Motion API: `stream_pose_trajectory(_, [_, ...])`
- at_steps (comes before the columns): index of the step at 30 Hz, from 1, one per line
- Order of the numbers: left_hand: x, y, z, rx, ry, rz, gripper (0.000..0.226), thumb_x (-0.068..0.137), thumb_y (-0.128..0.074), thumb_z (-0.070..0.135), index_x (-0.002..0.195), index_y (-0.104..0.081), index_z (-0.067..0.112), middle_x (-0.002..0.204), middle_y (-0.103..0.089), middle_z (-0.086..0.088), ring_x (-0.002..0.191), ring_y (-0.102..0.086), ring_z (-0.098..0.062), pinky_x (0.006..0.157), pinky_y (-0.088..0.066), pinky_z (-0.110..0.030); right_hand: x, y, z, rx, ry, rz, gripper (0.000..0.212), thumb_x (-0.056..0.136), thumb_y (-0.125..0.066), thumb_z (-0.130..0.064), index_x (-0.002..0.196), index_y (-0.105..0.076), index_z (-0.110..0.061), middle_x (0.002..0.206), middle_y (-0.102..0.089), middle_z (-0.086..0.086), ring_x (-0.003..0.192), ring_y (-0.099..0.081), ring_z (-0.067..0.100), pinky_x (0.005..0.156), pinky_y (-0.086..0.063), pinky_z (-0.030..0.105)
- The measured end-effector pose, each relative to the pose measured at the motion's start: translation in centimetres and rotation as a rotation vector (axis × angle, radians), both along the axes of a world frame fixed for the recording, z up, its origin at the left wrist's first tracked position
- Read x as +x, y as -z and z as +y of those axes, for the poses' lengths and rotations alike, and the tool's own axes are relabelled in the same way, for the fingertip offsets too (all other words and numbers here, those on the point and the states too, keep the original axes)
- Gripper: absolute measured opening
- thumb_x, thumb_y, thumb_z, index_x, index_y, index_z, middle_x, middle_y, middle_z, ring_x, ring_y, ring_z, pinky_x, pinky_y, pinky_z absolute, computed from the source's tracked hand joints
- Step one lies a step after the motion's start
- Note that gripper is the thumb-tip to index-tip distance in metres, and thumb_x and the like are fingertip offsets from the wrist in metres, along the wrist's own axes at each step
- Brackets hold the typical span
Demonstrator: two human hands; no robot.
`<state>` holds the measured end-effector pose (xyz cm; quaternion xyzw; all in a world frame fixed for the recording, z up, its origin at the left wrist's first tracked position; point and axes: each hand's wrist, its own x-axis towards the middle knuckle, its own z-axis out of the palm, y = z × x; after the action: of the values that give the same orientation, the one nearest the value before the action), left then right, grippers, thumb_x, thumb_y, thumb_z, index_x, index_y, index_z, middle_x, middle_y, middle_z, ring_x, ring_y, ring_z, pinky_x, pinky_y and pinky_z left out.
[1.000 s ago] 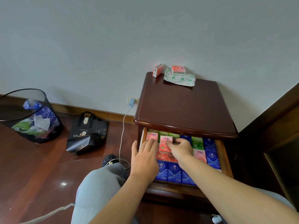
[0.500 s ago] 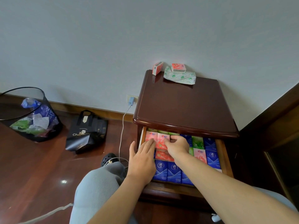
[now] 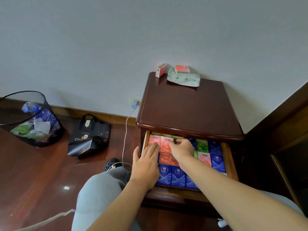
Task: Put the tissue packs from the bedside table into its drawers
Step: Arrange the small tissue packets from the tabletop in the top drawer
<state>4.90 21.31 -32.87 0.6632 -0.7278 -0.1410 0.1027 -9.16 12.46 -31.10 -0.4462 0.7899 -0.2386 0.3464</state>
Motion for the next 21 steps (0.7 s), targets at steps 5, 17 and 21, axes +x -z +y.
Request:
stream_pose_trajectory(5, [0.0, -2.6, -0.7, -0.21, -0.066, 0.089, 0.056, 0.096, -0.026, 0.044, 0.147, -0.043, 0.028, 0.149, -0.043, 0.004, 0.138, -0.041, -0.016, 0.119, -0.029, -0.041, -1.7, -3.0, 0.9, 0.079, -0.097, -0.013, 0.042, 0.09, -0.059, -0.052, 0.061, -0.056, -0.022, 0.057, -0.058, -0.009, 0.058, -0.059, 0.016, 0.058, -0.046, 0.03])
stream_pose_trajectory(17, [-0.1, -6.2, -12.4, -0.045, -0.127, -0.107, 0.06, 0.112, -0.022, 0.039, 0.165, -0.008, 0.015, 0.173, -0.009, -0.006, 0.16, -0.005, -0.026, 0.129, -0.004, -0.048, -4.1, -7.4, -5.8, -0.447, -0.38, 0.036, 0.018, 0.101, -0.061, -0.03, 0.119, -0.059, -0.028, 0.126, -0.047, -0.006, 0.117, -0.055, 0.017, 0.102, -0.051, 0.039])
stream_pose_trajectory(21, [-0.6, -5.3, -15.1, -0.064, -0.156, -0.164, 0.064, 0.109, -0.017, 0.041, 0.165, -0.005, 0.013, 0.173, -0.008, -0.011, 0.16, -0.004, -0.03, 0.13, -0.002, -0.052, -3.9, -7.2, -10.4, -0.477, -0.315, 0.14, 0.034, 0.098, -0.064, -0.031, 0.13, -0.054, -0.027, 0.139, -0.044, 0.0, 0.13, -0.047, 0.02, 0.105, -0.043, 0.031])
